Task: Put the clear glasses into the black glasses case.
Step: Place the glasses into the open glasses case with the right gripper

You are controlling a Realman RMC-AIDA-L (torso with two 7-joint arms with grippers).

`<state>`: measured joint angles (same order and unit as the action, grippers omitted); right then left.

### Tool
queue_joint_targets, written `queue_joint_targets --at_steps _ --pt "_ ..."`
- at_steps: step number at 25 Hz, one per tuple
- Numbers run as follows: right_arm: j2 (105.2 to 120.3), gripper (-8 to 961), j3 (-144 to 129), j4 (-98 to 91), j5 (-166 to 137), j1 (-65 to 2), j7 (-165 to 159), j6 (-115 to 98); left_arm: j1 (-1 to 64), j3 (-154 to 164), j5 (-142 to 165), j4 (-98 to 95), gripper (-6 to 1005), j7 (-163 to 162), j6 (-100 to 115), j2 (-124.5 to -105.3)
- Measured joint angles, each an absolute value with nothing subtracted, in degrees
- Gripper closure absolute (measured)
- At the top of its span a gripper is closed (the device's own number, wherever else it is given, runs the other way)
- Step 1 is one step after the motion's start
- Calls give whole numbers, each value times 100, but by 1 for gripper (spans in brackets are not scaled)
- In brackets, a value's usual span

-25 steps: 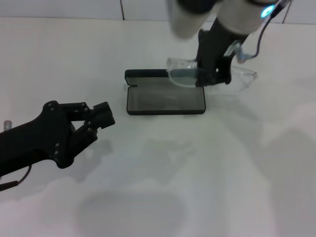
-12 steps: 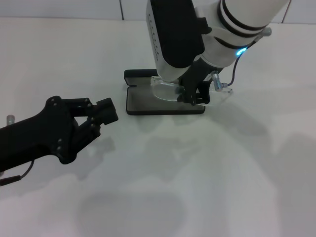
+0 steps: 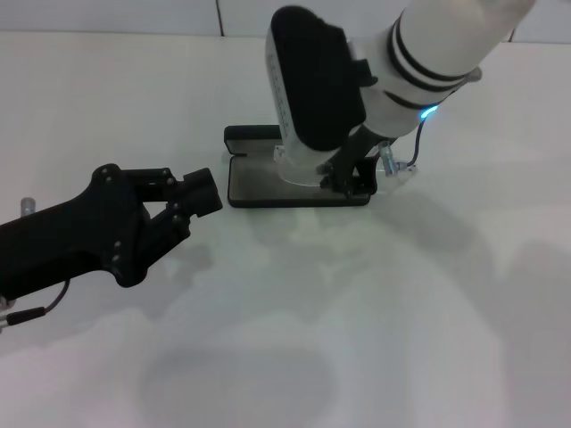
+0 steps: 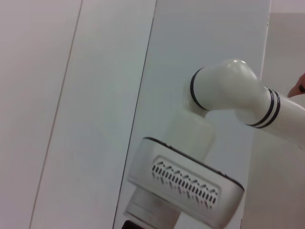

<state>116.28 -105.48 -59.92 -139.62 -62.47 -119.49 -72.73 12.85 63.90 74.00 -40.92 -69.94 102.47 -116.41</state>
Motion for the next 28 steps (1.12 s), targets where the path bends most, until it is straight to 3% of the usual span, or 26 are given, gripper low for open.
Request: queue_joint_targets --at_steps 28 --pt "11627 840 -11067 -5771 -13860 -6110 -11759 -6348 1363 6390 7401 -4096 896 -6996 10172 -11663"
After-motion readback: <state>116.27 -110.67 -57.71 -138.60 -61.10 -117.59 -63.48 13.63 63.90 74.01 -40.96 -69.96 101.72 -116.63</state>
